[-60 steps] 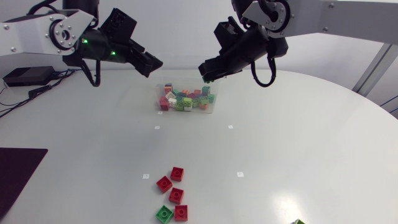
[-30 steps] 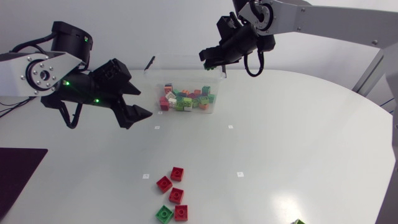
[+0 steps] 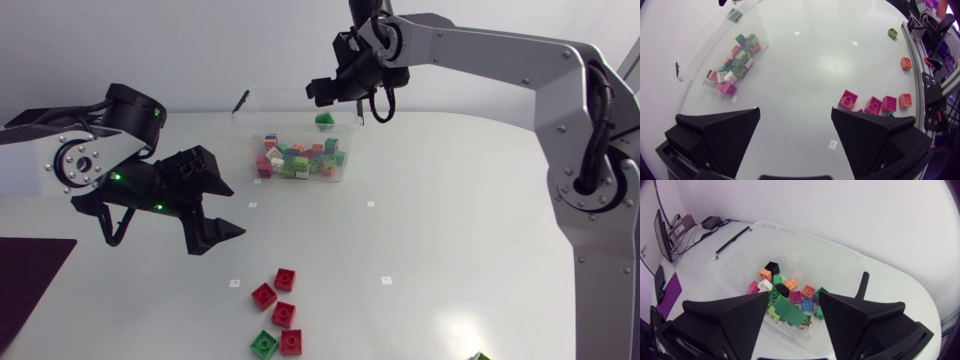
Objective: Place the duplo bricks in the container
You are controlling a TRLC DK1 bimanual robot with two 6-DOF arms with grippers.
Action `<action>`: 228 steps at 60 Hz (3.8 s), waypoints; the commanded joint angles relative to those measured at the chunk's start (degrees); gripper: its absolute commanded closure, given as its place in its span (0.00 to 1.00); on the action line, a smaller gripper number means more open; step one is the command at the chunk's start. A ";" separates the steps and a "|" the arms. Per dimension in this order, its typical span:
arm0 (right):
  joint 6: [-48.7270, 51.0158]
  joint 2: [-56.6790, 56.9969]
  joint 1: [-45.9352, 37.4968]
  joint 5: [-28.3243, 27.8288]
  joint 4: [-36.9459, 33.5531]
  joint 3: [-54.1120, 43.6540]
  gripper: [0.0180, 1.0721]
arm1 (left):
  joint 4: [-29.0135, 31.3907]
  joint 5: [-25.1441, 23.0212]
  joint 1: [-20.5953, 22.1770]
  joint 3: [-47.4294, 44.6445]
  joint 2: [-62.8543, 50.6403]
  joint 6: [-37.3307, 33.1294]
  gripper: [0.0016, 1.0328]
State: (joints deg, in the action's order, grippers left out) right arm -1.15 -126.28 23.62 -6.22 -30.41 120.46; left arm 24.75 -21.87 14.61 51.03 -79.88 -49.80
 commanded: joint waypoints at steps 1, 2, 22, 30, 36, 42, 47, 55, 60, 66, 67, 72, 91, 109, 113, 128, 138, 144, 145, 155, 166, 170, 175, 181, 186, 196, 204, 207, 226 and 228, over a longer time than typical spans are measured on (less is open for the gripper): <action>-1.23 -1.16 0.64 0.59 0.44 2.05 0.04 | -0.14 -0.46 0.42 -2.51 0.86 -1.61 0.04; -1.31 -0.72 0.55 0.68 0.62 1.88 0.04 | -0.23 -0.46 0.42 -2.60 0.86 -1.61 0.04; 0.09 12.37 0.55 2.44 6.95 -13.06 0.04 | -5.68 -0.46 1.47 -9.80 0.25 -1.70 0.04; 1.24 19.76 0.38 2.61 10.46 -22.99 0.04 | -6.38 -0.46 4.55 -12.44 -0.63 -2.67 0.04; 2.11 24.50 0.11 2.61 11.78 -28.88 0.04 | -6.91 -0.54 6.04 -14.11 -1.16 -5.22 0.04; 3.08 30.21 0.11 2.61 16.09 -36.97 0.04 | -7.09 -1.25 6.92 -15.25 -2.21 -10.49 0.04; 3.34 32.85 0.11 2.70 17.14 -40.92 0.04 | -7.00 -1.69 7.27 -15.52 -3.62 -13.74 0.05; 4.40 36.81 -0.15 2.97 18.55 -47.87 0.04 | -7.00 -3.01 8.86 -15.25 -5.55 -20.07 0.06; 5.10 38.56 -0.06 2.70 19.34 -51.21 0.04 | -6.91 -3.01 10.09 -14.99 -6.78 -23.06 0.06; 6.25 40.15 0.91 2.44 19.34 -54.46 0.04 | -6.74 -3.01 10.96 -14.37 -8.72 -26.22 0.07; 6.33 40.59 1.26 2.35 19.34 -55.25 0.04 | -6.56 -2.92 10.96 -14.29 -8.89 -26.40 0.07; 6.60 42.34 3.01 2.26 19.34 -58.24 0.04 | -5.15 -2.92 11.49 -13.14 -10.56 -28.51 0.07; 11.96 46.47 11.80 -0.64 19.95 -69.49 0.04 | -4.54 -2.92 10.96 -9.10 -16.28 -33.52 0.35; 15.74 41.99 16.02 -4.68 19.60 -73.79 0.04 | -1.90 -4.41 9.29 -8.84 -15.75 -35.45 0.84; 16.97 39.53 17.25 -5.56 19.69 -73.71 0.04 | -0.58 -4.59 8.24 -8.84 -15.31 -35.63 0.88; 19.87 29.95 20.33 -6.79 19.60 -68.78 0.04 | 4.25 -5.29 1.47 -8.84 -11.53 -36.07 0.87; 21.63 25.12 21.47 -6.88 18.11 -64.04 0.04 | 9.08 -9.86 -6.17 -5.85 -8.72 -34.57 0.87; 22.33 21.95 22.53 -6.79 16.53 -60.52 0.05 | 10.58 -13.29 -10.66 -1.45 -8.28 -28.69 0.87; 22.50 21.51 22.61 -6.79 16.09 -59.91 0.05 | 10.67 -13.46 -10.74 -1.28 -8.19 -28.60 0.87; 24.00 18.35 23.84 -6.79 12.31 -56.04 0.05 | 11.72 -17.42 -13.29 2.76 -6.87 -21.39 0.87; 25.05 15.98 24.64 -6.26 10.55 -53.84 0.11 | 11.55 -20.58 -13.56 8.48 -6.87 -13.04 0.87; 25.49 14.92 24.81 -6.17 9.67 -53.05 0.14 | 9.79 -22.08 -13.73 11.29 -7.40 -8.47 0.87; 25.76 14.39 24.81 -6.17 8.88 -52.53 0.15 | 4.87 -23.04 -14.00 13.57 -8.45 -2.58 0.87; 25.84 14.04 24.99 -6.17 7.91 -51.73 0.21 | -2.25 -23.22 -14.00 16.39 -10.91 5.42 0.87; 25.93 13.25 25.60 -5.38 6.33 -50.59 0.33 | -9.37 -23.22 -13.56 19.81 -14.43 12.89 0.87; 26.46 12.11 26.39 -3.45 3.43 -49.71 0.54 | -14.29 -23.22 -12.59 29.39 -23.48 21.50 0.87; 26.37 12.28 25.95 -3.36 3.34 -50.15 0.65 | -14.65 -23.13 -11.80 35.99 -28.41 24.49 0.87; 26.37 12.64 25.78 -3.36 3.34 -50.42 0.66 | -15.17 -22.96 -11.27 38.36 -30.25 24.93 0.87; 24.70 16.42 24.90 -4.06 5.01 -53.23 0.66 | -15.44 -19.44 -8.63 51.19 -39.92 29.32 0.86; 24.53 17.12 24.90 -4.06 5.10 -53.67 0.66 | -15.44 -19.09 -8.37 53.04 -41.24 29.76 0.83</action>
State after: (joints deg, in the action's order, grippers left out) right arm 24.03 -111.26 48.88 -10.09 -25.52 68.73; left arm 9.91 -41.45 5.78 100.49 -118.15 -22.31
